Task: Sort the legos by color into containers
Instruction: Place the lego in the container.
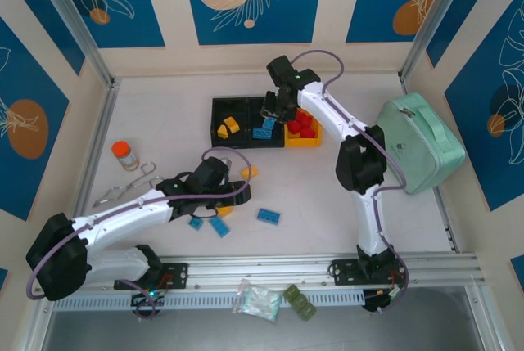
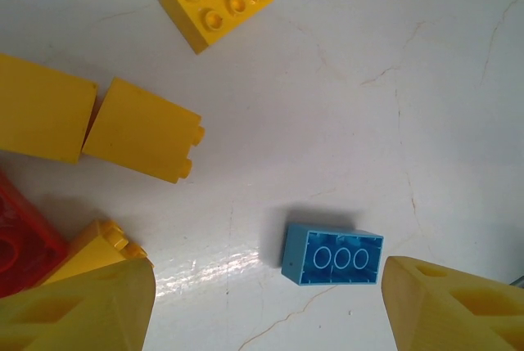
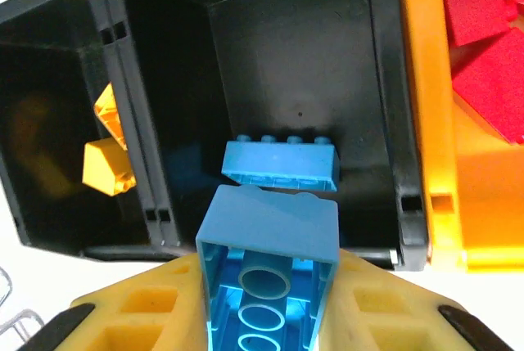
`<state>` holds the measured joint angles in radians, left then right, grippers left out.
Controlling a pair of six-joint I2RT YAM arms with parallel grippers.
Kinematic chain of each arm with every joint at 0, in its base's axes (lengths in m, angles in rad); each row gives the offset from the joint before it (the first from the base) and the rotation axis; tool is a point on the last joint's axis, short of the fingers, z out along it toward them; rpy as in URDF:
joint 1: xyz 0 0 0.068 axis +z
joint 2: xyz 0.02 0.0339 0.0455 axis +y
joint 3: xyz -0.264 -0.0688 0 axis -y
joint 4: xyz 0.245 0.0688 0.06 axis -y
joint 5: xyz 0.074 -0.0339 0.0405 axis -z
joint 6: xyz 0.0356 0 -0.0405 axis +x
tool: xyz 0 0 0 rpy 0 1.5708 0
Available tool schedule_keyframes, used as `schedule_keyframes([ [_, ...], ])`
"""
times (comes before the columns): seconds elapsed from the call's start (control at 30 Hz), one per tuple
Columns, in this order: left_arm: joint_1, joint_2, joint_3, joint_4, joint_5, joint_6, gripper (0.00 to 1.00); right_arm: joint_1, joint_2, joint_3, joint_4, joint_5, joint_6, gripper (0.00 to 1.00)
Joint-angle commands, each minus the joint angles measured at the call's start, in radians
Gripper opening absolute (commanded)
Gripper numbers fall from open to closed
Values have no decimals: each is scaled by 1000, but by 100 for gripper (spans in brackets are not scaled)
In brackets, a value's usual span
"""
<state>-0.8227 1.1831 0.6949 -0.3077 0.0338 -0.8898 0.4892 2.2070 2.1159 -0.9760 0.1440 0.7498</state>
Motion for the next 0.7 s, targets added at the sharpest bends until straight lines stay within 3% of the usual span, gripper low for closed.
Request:
schedule_keyframes([
  [0.0, 11, 2, 10, 4, 17, 8, 73, -9, 81, 118, -85, -21, -27, 31],
  [0.2, 12, -21, -17, 2, 4, -6, 73, -14, 226, 310, -148, -42, -26, 32],
  [0.53, 18, -45, -49, -14, -13, -21, 73, -14, 326, 428, -161, -58, -3, 35],
  [0.67, 22, -52, -55, -18, -16, -22, 73, -11, 324, 439, -173, -49, 2, 46],
])
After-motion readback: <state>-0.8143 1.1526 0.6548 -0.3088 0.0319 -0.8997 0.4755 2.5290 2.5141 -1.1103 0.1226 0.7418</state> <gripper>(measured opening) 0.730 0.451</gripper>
